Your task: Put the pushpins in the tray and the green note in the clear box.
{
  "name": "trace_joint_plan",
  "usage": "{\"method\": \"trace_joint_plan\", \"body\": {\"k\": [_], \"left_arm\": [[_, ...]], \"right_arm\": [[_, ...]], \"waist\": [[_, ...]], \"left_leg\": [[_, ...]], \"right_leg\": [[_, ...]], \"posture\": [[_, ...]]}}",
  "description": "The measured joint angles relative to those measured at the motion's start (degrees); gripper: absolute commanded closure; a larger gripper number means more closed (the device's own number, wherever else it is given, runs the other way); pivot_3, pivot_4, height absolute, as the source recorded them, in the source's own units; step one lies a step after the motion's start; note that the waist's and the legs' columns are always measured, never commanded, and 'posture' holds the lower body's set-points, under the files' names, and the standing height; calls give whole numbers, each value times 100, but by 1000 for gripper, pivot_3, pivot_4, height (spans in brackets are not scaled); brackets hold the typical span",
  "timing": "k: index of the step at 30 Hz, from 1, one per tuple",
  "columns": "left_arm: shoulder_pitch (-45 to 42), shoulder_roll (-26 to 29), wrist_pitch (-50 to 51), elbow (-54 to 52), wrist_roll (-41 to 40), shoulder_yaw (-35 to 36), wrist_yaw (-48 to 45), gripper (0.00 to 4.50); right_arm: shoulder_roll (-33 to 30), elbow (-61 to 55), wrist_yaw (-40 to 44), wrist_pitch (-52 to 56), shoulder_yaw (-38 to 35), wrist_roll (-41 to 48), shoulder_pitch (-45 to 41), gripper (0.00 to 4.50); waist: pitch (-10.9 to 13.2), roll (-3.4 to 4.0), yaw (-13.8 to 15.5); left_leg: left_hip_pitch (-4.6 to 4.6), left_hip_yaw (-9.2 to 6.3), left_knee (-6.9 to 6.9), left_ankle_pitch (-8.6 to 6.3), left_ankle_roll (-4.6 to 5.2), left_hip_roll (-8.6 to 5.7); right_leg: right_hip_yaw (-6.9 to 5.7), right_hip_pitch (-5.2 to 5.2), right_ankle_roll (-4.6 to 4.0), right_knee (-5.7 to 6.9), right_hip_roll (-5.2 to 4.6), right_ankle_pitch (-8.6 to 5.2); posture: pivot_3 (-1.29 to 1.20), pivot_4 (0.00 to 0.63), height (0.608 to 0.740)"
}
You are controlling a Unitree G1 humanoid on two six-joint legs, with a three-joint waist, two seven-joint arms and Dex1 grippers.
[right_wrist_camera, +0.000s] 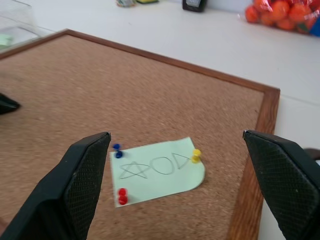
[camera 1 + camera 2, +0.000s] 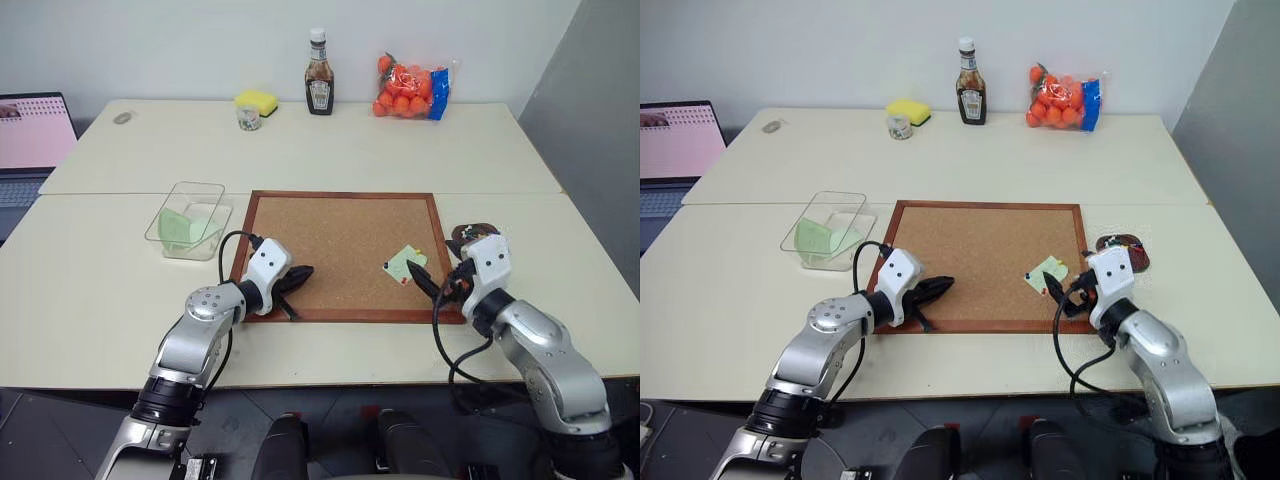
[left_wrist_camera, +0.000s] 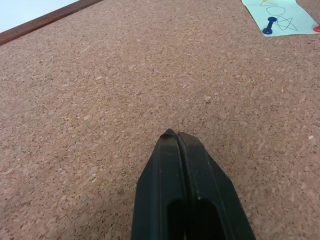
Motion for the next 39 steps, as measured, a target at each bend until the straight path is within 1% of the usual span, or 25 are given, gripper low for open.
{"method": "trace_joint_plan", "body": {"k": [5, 14, 16, 17, 22, 25, 29, 30, 36, 39], "left_arm": [[9, 6, -1, -25, 27, -20, 5, 4489], [18, -7, 8, -74, 83, -49, 24, 4489], [19, -10, 14, -83, 85, -53, 30, 4500], [19, -9, 21, -88, 87, -53, 33, 4500], [27, -9, 44, -143, 94, -70, 59, 4500], [30, -8, 58, -165, 95, -80, 60, 4500], [30, -7, 91, -187, 96, -99, 63, 4500], [30, -7, 102, -189, 96, -100, 63, 4500], [50, -7, 148, -245, 96, -108, 73, 4500], [64, -7, 153, -258, 96, -115, 94, 4500]], "right_arm": [[3, 682, 0, 242, 56, -65, -514, 0], [22, 1505, 140, 53, 314, -352, -961, 0], [44, 1603, 145, -31, 321, -441, -1011, 361], [59, 1670, 145, -58, 322, -454, -1038, 461], [87, 1853, 149, -104, 324, -521, -1124, 1524], [87, 1907, 169, -132, 332, -570, -1143, 2038], [112, 2058, 162, -159, 423, -683, -1190, 2911], [128, 2071, 161, -163, 429, -691, -1204, 3217], [186, 2116, 146, -188, 429, -729, -1248, 4455], [188, 2117, 151, -192, 425, -731, -1254, 4487]], "waist": [[-2, 4, -1], [-3, 5, 0], [-3, 5, 0], [-3, 5, 0], [-3, 5, 0], [-3, 5, 0], [-3, 5, 0], [-3, 5, -1], [-3, 5, -1], [-3, 5, -1]], "left_leg": [[0, 1, -1, 0, 0, 0], [-1, 2, -1, 0, 0, -1], [-1, 2, -2, 0, 0, -1], [-1, 2, -2, 0, 0, -1], [-1, 2, -1, 0, 0, -1], [-1, 1, -2, 0, 0, -1], [-1, 2, -2, 0, 0, -1], [-1, 2, -2, 0, 0, -1], [-1, 1, -2, 0, 0, -1], [-1, 2, -2, 0, 0, -1]], "right_leg": [[0, 0, -1, 0, 0, 0], [1, 0, -1, -1, -1, 0], [0, 0, -1, -1, -1, 0], [0, 0, -1, -1, -1, 0], [1, 0, -11, -1, -1, 6], [0, 0, -11, -1, -1, 6], [0, 0, -10, -1, -1, 6], [0, 0, -10, -1, -1, 5], [0, 0, -10, -2, -1, 6], [0, 0, -10, -2, -1, 5]], "posture": [[0, 150, 740], [0, 150, 740], [0, 150, 740], [0, 150, 740], [0, 150, 740], [0, 150, 740], [0, 150, 740], [0, 150, 740], [0, 150, 740], [0, 150, 740]]}}
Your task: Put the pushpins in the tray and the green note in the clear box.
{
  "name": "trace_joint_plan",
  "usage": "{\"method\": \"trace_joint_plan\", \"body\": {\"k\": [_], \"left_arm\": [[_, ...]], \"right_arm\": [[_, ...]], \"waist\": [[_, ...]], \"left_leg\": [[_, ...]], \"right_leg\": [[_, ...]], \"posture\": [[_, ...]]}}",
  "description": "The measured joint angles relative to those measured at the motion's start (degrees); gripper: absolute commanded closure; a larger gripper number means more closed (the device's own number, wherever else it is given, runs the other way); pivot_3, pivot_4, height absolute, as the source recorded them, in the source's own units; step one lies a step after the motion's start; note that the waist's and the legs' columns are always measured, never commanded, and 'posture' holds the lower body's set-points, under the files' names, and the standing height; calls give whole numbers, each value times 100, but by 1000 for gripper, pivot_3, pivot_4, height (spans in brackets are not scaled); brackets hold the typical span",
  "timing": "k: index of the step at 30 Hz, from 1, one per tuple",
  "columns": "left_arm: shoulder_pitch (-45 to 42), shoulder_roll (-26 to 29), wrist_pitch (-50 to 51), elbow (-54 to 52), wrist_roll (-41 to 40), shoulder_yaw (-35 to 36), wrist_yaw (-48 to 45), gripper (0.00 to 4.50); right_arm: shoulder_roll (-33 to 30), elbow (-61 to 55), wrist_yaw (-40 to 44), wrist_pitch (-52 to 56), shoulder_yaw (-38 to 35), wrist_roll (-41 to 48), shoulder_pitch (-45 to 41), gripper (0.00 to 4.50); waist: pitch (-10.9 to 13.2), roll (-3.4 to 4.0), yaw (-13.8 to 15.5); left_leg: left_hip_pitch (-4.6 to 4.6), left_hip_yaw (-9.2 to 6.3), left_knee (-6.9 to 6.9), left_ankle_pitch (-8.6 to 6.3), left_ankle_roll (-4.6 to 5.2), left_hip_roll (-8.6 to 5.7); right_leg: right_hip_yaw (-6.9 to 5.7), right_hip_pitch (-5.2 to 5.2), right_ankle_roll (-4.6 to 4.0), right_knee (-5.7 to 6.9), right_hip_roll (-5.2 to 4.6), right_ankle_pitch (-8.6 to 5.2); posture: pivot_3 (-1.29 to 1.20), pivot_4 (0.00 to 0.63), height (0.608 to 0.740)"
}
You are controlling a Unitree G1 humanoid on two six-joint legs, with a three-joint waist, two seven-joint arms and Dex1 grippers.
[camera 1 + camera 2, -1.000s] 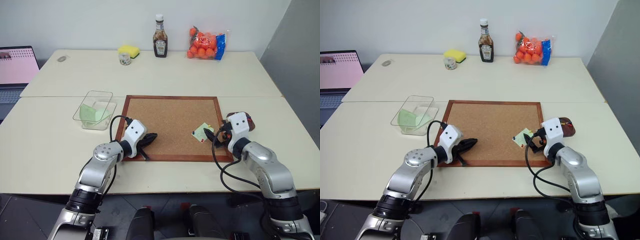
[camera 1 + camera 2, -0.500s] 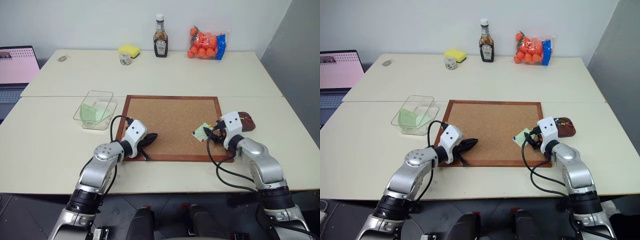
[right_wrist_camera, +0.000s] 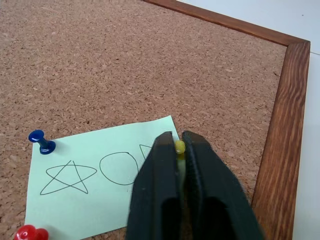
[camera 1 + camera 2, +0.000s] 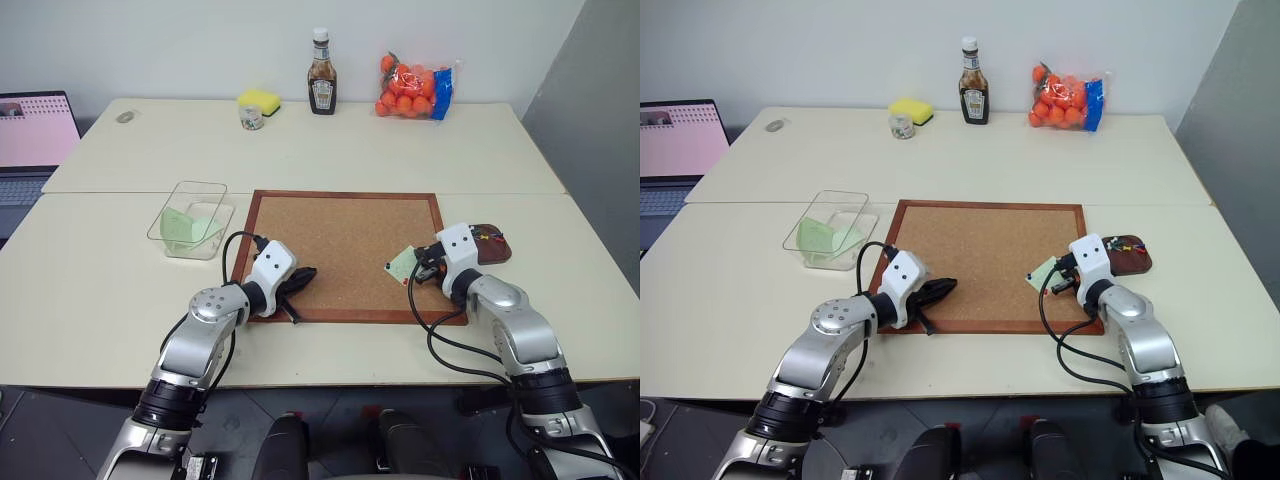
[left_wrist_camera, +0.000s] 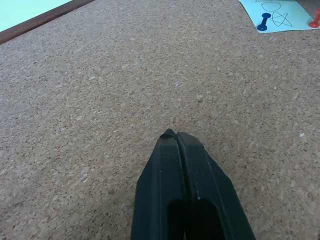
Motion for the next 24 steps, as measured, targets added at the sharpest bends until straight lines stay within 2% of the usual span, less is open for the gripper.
{"method": "trace_joint_plan", "body": {"k": [24], "left_arm": [[53, -2, -20, -55, 11, -43, 37, 4500]], "right_arm": [[206, -411, 71, -216, -251, 295, 111, 4487]], "waist": [[0, 1, 1]], "left_leg": [[0, 0, -1, 0, 0, 1]], "right_leg": [[0, -1, 9, 0, 0, -5]], "posture": [[0, 150, 740]]}}
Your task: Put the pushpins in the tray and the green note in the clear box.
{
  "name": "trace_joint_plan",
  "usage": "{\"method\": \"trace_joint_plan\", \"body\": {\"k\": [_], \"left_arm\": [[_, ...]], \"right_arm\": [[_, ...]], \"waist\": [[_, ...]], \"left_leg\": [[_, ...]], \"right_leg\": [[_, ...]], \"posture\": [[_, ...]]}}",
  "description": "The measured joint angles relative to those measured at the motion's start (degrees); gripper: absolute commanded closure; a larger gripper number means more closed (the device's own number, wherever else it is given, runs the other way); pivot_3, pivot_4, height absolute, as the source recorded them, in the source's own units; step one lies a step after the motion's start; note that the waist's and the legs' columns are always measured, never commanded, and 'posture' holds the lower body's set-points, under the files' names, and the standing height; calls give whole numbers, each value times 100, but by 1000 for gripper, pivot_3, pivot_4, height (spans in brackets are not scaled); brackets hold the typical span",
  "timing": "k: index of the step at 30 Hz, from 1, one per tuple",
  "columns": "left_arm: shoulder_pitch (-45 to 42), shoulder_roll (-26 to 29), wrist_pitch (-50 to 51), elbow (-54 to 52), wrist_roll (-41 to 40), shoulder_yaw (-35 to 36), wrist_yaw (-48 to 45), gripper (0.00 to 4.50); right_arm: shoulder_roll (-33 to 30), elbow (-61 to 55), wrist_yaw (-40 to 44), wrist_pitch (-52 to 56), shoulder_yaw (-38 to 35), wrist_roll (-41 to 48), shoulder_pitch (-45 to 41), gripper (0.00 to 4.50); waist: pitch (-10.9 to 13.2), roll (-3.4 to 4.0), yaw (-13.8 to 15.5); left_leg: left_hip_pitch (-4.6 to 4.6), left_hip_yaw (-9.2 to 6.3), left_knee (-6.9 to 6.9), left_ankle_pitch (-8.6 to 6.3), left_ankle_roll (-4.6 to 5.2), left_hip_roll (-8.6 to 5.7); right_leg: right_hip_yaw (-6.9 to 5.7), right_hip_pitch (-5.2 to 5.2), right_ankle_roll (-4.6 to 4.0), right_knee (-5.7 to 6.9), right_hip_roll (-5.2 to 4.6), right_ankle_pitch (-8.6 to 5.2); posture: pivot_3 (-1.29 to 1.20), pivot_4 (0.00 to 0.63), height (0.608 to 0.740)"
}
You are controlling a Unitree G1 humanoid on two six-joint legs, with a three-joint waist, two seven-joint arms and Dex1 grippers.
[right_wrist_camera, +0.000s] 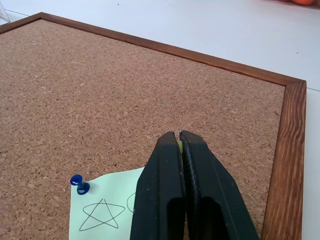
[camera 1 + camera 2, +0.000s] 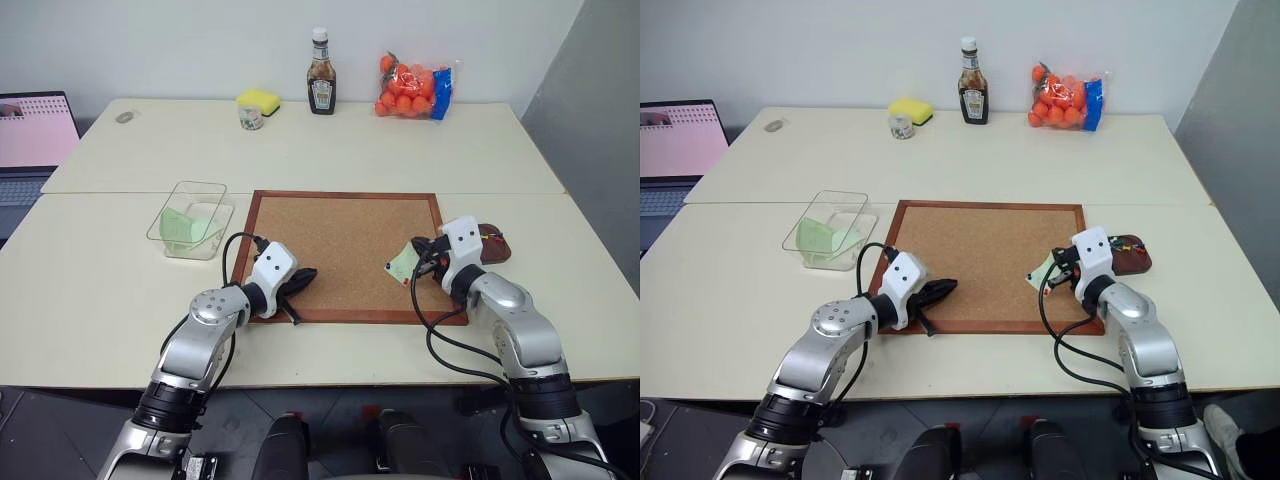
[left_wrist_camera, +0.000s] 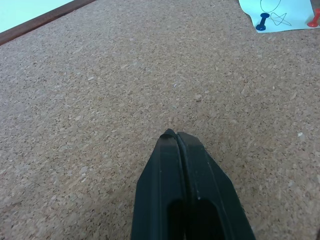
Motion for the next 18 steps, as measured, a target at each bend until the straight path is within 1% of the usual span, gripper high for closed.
{"method": "trace_joint_plan", "body": {"k": [3, 9, 15, 18], "left_arm": [[0, -5, -16, 2, 16, -4, 2, 4500], [16, -26, -81, 13, 66, -9, 0, 4500], [14, -56, -116, 39, 80, -12, -3, 4500], [10, -68, -131, 48, 82, -12, -3, 4500]], "right_arm": [[-49, -78, 7, 0, -91, 12, 5, 4487], [-306, -434, 7, 47, -566, 115, 71, 4487], [-332, -594, -82, 169, -696, 211, 228, 4487], [-546, -558, -230, 191, -930, 146, 256, 4487]], "waist": [[0, 0, 1], [0, 0, 1], [-1, 1, 2], [-1, 1, 12]], "left_leg": [[0, 1, 0, 0, 0, 0], [0, -1, -2, 0, 0, 0], [0, 3, 0, 0, 0, -2], [-1, 4, 0, 0, 0, -2]], "right_leg": [[1, 0, 0, 0, 0, 0], [-1, 0, 1, -1, 0, -1], [3, 0, 1, -1, -2, 0], [3, 0, 1, -2, -2, 0]], "posture": [[0, 150, 740], [0, 150, 740], [0, 150, 740], [0, 150, 740]]}}
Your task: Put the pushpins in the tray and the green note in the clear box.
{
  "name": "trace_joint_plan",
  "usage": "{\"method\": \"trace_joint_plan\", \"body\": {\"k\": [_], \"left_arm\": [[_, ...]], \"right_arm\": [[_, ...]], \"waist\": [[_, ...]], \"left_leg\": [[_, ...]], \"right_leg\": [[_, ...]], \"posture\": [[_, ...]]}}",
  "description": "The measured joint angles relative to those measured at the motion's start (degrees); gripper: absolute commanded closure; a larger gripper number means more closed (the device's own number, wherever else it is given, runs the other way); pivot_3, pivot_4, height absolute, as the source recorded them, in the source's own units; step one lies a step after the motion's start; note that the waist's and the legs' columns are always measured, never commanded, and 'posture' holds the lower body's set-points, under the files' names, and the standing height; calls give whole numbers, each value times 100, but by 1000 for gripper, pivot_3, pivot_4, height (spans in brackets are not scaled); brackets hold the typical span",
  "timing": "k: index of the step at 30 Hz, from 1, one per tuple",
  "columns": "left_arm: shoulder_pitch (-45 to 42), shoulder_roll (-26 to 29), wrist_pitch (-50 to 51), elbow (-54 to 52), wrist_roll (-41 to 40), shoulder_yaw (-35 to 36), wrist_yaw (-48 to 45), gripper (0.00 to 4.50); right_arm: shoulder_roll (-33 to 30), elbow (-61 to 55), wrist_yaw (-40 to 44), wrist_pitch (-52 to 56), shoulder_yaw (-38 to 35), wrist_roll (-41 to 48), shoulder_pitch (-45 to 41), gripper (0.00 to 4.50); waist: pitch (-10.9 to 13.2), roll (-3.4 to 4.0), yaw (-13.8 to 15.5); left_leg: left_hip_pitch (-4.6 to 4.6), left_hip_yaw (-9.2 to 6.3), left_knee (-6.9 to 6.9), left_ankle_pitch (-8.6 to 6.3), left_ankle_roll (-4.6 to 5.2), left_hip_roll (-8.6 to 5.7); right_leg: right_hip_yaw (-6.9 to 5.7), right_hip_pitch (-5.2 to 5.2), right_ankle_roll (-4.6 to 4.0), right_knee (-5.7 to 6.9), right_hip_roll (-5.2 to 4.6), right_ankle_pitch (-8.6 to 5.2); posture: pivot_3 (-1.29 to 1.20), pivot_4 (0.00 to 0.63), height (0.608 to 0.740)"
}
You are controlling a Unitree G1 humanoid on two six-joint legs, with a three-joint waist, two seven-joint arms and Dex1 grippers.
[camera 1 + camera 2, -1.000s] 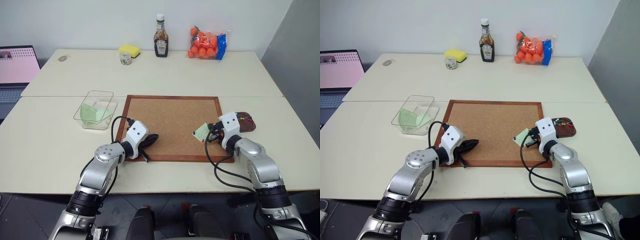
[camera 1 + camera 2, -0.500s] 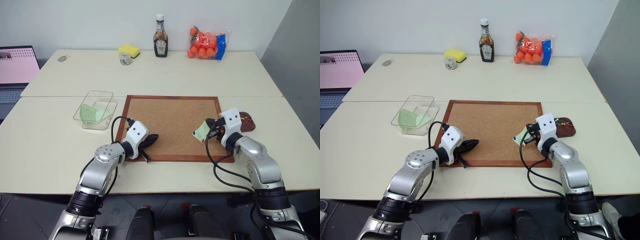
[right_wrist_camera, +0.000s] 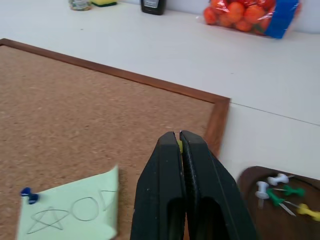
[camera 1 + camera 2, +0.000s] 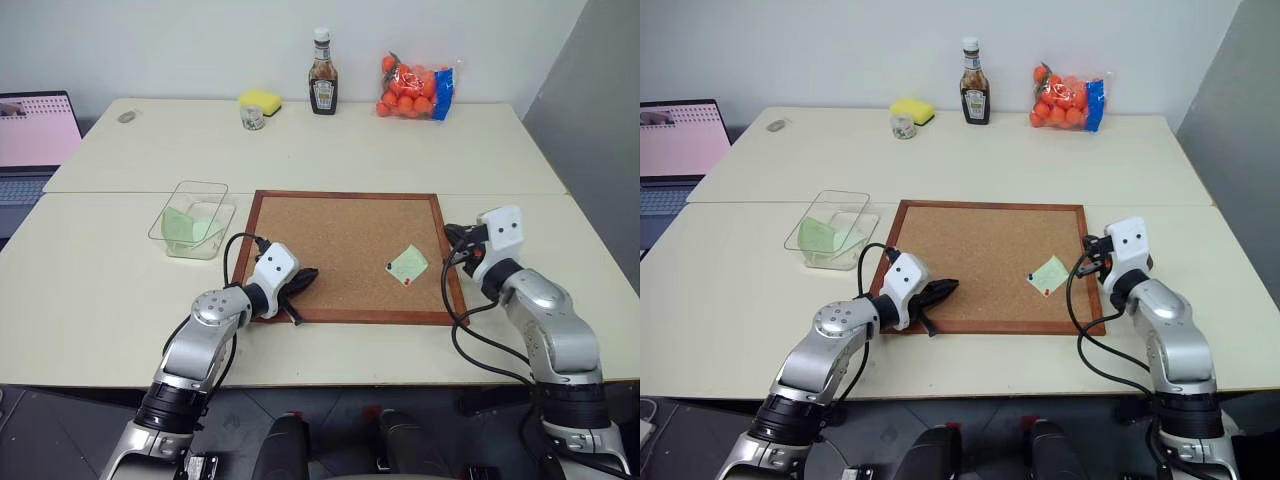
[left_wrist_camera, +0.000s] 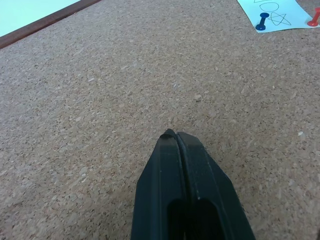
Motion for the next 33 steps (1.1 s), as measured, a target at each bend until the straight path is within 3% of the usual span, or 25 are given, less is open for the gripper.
{"method": "trace_joint_plan", "body": {"k": [12, 20, 28, 33], "left_arm": [[-25, -30, -118, 92, 33, -42, -10, 4500], [-26, -28, -123, 99, 41, -48, -14, 4500], [-28, -26, -123, 100, 44, -52, -17, 4500], [-33, -27, -124, 103, 46, -56, -18, 4500]], "right_arm": [[-367, 1261, -243, 82, -190, -390, -310, 4487], [-382, 1588, -255, 55, -186, -397, -452, 2628], [-312, 1346, -281, 70, -319, -276, -454, 1129], [-296, 1122, -337, 160, -411, -170, -410, 1129]], "waist": [[-9, 15, 1], [-11, 19, 5], [-11, 19, 5], [-11, 20, 7]], "left_leg": [[1, 9, 0, 0, 1, -2], [1, 9, 0, 0, 1, -1], [1, 8, 0, 0, 1, -1], [1, 8, 0, 0, 1, -1]], "right_leg": [[7, 0, 1, 0, -1, 1], [7, 0, 2, 0, -1, 1], [6, 0, 2, 0, -1, 1], [6, 0, 2, -1, -1, 1]], "posture": [[0, 150, 740], [0, 150, 740], [0, 150, 740], [0, 150, 740]]}}
